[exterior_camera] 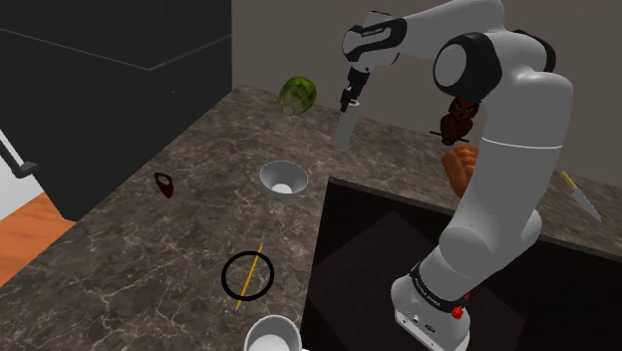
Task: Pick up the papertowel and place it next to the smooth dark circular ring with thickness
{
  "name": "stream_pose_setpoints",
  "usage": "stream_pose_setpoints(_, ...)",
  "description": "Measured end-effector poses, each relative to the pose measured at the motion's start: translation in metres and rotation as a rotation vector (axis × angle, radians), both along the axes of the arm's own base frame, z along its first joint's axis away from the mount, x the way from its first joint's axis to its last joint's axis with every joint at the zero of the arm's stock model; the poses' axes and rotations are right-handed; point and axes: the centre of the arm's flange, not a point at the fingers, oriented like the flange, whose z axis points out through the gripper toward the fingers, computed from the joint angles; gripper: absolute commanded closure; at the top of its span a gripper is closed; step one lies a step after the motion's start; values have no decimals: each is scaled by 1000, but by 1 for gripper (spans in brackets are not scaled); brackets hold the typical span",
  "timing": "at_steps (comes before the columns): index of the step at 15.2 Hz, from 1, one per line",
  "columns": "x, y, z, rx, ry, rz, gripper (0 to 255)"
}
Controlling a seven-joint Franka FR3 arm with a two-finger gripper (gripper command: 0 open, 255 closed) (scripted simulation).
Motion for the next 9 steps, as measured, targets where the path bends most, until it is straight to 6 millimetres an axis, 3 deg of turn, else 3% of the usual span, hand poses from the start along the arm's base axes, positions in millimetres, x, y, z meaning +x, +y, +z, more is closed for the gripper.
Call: stream_pose_setpoints(9, 0, 0, 46, 0, 0, 0, 255)
